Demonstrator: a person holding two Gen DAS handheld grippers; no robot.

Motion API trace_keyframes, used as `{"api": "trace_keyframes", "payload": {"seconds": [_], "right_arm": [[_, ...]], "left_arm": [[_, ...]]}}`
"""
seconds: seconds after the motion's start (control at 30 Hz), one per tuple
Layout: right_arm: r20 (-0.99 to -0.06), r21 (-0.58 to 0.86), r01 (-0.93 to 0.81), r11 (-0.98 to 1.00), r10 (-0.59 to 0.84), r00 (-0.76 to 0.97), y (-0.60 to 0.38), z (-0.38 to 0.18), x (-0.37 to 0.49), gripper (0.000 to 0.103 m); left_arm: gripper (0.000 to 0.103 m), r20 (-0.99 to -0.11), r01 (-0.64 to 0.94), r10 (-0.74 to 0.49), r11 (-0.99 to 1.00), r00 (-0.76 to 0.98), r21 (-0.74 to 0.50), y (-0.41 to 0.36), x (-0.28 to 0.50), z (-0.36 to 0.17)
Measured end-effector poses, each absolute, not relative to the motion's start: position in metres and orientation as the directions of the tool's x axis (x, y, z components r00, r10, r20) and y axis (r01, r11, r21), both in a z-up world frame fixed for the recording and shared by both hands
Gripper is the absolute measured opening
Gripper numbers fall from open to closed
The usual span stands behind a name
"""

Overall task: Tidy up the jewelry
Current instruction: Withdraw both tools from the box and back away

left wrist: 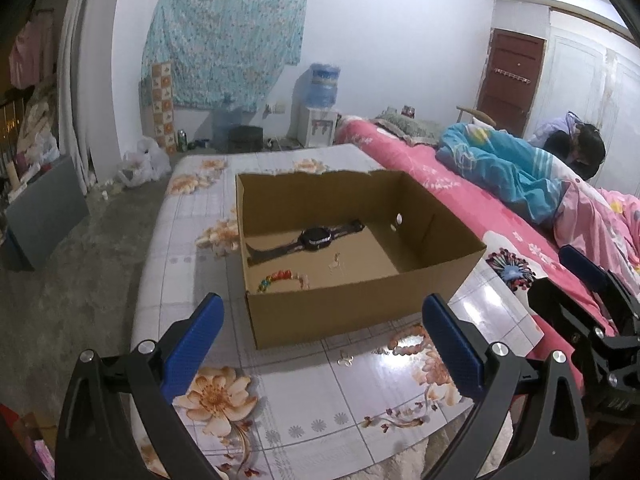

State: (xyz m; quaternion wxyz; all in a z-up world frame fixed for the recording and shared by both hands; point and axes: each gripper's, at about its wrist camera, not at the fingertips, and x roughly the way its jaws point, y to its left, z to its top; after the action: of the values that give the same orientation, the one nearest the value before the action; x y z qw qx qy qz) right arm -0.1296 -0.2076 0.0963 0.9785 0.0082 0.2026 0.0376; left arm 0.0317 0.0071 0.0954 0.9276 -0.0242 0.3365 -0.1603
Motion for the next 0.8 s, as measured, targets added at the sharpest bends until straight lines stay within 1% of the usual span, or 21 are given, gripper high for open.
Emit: {"api": "trace_keyframes", "payload": {"seconds": [0.1, 0.27, 0.37, 0.47, 0.7, 0.8], "right_arm": [[-0.405, 0.020, -0.071, 0.997, 0.073, 0.911, -0.205, 0.092, -0.129, 0.095], [-0.415, 0.004, -0.074, 0.997, 0.069, 0.907, -0.202, 0.086, -0.129, 0.095], [-0.413, 0.000, -0.077, 0.997, 0.070, 0.908, -0.200, 0.083, -0.130, 0.095], [-0.413, 0.018, -0.084, 0.996, 0.084, 0.907, -0.201, 0.081, -0.130, 0.095], [-0.433, 0.049, -0.106, 0.993, 0.116, 0.894, -0.203, 0.073, -0.127, 0.095], [-0.429, 0.089, -0.127, 0.988, 0.153, 0.890, -0.207, 0.072, -0.127, 0.095]], "left_arm": [[0.097, -0.625, 0.281, -0.314, 0.947, 0.715, -0.155, 0.006, 0.034, 0.090], [0.097, -0.617, 0.288, -0.302, 0.949, 0.727, -0.125, 0.002, 0.031, 0.085], [0.097, -0.608, 0.303, -0.316, 0.944, 0.728, -0.129, 0.002, 0.030, 0.083], [0.097, -0.602, 0.295, -0.317, 0.945, 0.733, -0.138, 0.004, 0.031, 0.080], [0.097, -0.638, 0.282, -0.334, 0.941, 0.694, -0.186, 0.006, 0.038, 0.071], [0.097, -0.641, 0.281, -0.340, 0.939, 0.688, -0.196, 0.008, 0.039, 0.068]]}}
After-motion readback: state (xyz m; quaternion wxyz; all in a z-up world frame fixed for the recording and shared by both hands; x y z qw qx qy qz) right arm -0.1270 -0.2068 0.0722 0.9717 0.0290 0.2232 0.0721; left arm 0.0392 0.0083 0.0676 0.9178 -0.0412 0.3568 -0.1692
